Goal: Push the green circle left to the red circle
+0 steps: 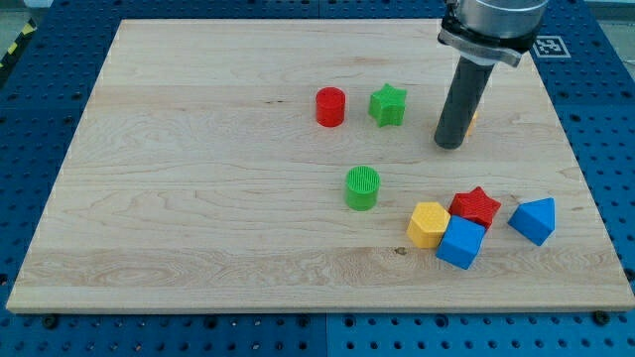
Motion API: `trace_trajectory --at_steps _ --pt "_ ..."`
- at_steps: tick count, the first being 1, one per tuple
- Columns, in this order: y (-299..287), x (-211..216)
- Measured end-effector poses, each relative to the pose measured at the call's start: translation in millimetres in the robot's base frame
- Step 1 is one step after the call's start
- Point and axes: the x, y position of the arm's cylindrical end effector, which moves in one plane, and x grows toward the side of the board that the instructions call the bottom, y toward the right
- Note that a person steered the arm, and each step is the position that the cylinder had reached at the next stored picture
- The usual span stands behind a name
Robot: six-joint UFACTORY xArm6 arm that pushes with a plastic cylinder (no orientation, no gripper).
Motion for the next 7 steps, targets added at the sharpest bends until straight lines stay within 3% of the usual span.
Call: trace_trajectory --at_steps 1,3,4,6,7 --pt "0 -6" --pt "-20 70" --pt "-38 85" --pt "-129 86" --pt "-145 91"
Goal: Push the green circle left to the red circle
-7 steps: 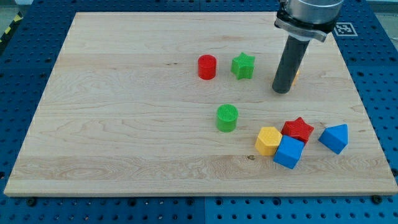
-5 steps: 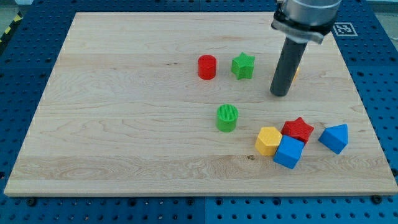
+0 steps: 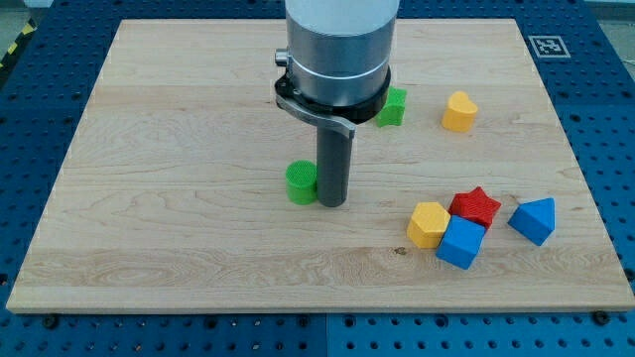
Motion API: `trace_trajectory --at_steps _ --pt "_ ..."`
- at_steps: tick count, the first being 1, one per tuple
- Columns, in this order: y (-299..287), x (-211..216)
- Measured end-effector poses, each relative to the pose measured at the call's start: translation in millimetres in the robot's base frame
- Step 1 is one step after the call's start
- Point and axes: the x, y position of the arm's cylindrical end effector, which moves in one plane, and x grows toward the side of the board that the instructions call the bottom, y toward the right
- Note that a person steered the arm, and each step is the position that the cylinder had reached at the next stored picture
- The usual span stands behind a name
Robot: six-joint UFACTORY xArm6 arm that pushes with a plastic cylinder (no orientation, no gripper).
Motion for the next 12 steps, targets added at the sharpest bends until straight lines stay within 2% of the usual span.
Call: trace_trajectory --at_steps 2,3,6,10,12 --pt "-65 6" --pt "-69 -3" --pt "-58 16" --pt "-18 -18" --pt "-47 -59"
